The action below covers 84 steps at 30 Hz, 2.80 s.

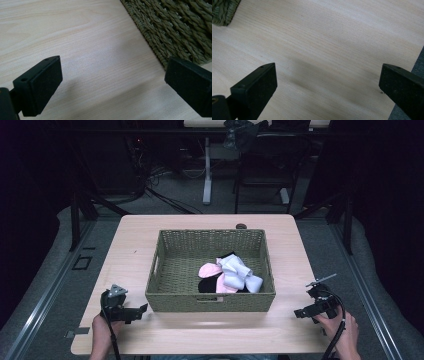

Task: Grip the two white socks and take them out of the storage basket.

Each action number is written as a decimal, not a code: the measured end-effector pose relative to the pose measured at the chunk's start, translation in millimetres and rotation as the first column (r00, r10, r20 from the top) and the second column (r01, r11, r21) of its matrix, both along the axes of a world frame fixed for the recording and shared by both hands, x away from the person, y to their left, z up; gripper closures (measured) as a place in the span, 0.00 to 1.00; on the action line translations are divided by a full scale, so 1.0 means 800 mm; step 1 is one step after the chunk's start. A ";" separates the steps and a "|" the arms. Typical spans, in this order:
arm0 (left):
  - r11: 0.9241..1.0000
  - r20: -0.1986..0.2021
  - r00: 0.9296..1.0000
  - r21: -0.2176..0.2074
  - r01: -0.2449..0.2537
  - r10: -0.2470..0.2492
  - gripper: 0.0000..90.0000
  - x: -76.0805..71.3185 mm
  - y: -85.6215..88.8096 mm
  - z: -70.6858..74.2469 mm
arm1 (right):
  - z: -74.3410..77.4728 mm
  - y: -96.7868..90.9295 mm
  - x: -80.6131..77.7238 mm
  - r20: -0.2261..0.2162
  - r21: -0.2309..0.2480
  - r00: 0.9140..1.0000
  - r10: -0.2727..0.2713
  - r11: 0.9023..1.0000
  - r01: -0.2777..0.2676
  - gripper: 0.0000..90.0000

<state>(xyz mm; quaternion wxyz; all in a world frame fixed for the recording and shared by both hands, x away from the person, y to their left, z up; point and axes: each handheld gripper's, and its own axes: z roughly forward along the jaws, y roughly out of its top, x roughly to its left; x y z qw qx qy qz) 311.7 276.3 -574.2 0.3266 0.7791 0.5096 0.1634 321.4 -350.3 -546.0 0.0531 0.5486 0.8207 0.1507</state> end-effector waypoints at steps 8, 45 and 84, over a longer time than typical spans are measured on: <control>1.000 -0.002 1.000 0.001 0.002 -0.002 0.02 0.001 0.000 -0.001 | 0.001 0.001 0.000 0.009 0.007 1.000 -0.009 1.000 0.009 0.00; 1.000 -0.006 1.000 -0.002 0.001 -0.001 0.02 0.002 -0.001 -0.002 | 0.120 0.037 0.036 0.103 0.040 0.984 0.147 0.988 -0.152 0.00; 1.000 -0.005 1.000 0.001 -0.002 0.002 0.02 0.001 0.000 -0.002 | 0.182 0.175 0.128 0.076 0.004 0.919 0.387 0.921 -0.389 0.01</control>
